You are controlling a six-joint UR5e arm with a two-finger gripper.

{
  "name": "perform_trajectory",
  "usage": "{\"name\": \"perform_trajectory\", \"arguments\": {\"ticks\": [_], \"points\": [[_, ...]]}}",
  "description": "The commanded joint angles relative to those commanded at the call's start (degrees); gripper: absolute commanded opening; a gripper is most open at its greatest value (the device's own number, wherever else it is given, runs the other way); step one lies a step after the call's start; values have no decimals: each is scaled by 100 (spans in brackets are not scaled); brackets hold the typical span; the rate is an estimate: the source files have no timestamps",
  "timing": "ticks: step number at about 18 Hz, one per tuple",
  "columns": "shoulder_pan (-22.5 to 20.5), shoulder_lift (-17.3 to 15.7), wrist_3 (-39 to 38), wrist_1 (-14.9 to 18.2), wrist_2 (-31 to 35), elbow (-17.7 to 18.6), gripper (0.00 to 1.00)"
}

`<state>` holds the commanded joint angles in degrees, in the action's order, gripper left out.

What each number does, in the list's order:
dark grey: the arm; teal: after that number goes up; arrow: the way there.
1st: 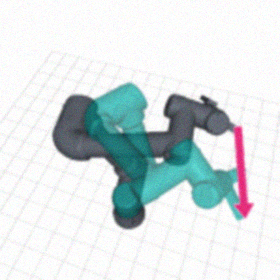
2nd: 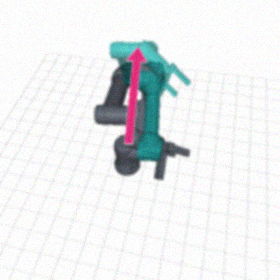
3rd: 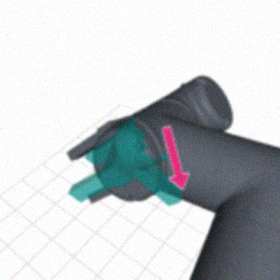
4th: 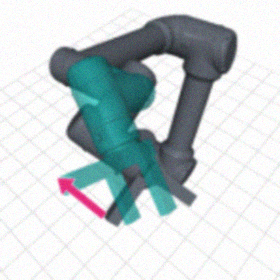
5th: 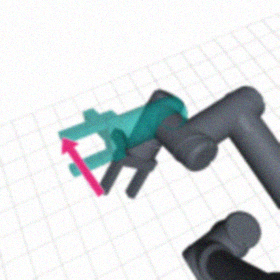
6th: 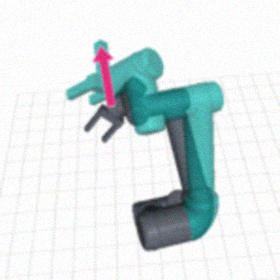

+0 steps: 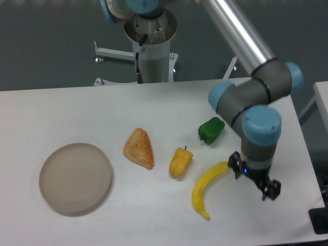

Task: Pick up the green pepper from the table
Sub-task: 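Raise the open gripper and move it above the green pepper, then lower the open gripper down around the green pepper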

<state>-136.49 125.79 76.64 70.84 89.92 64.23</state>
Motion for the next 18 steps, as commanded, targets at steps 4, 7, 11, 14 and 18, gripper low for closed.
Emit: {"name": "perform_trajectory", "arguments": {"ticks": [4, 7, 11, 14, 18], "points": [[-281, -642, 0, 88, -273, 852, 100], [-545, -1099, 0, 115, -554, 1529, 100], [-800, -1355, 9, 115, -677, 2198, 100], [-993, -1487, 78, 80, -1046, 2532, 100], [-1195, -1470, 210, 71, -1275, 2691, 100]]}}
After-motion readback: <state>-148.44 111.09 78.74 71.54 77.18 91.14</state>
